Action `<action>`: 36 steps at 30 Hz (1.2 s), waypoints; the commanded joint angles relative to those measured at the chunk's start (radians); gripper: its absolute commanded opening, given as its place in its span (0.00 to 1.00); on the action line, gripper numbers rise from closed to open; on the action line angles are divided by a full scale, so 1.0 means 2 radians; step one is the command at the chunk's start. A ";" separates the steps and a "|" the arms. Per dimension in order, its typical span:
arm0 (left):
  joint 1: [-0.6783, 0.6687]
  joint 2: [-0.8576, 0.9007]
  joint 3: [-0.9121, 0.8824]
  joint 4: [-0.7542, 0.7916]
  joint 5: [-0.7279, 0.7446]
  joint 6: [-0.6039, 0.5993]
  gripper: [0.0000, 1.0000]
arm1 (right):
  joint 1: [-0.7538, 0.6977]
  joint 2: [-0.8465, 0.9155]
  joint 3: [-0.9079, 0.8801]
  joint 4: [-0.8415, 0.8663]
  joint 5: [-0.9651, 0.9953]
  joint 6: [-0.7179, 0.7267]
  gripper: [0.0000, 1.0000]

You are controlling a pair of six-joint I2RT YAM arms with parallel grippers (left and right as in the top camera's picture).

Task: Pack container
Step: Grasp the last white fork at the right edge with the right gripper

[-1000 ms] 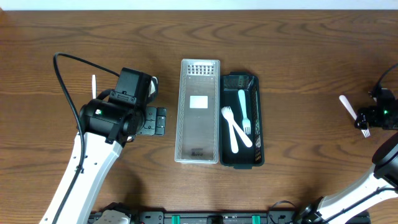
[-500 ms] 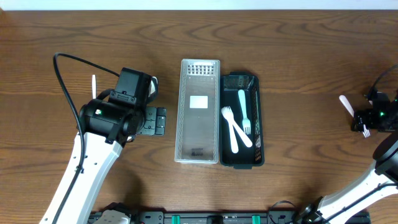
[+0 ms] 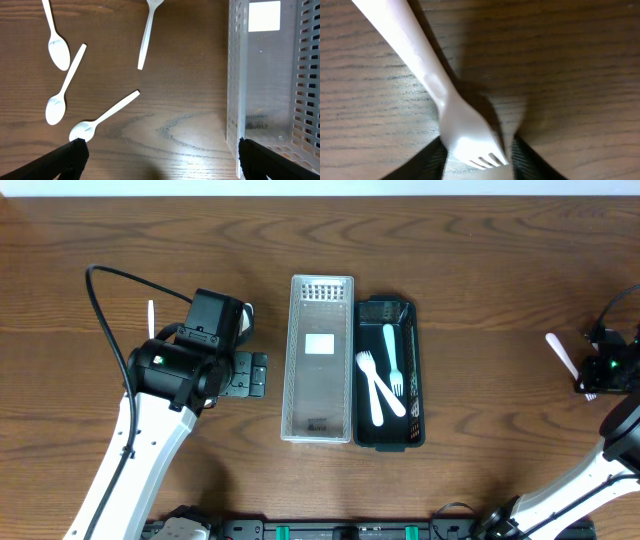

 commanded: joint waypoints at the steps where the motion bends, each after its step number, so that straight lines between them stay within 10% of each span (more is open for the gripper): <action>1: 0.002 0.001 0.004 -0.001 -0.004 -0.006 0.98 | 0.009 0.010 -0.004 -0.001 -0.008 -0.001 0.35; 10: 0.002 0.001 0.004 -0.001 -0.004 -0.006 0.98 | 0.011 0.010 -0.004 0.001 -0.011 0.003 0.30; 25: 0.002 0.001 0.004 -0.001 -0.004 -0.006 0.98 | 0.018 0.010 -0.004 0.016 -0.011 0.012 0.50; 36: 0.002 0.001 0.004 -0.001 -0.004 -0.006 0.98 | 0.018 0.010 -0.004 0.028 -0.011 0.013 0.30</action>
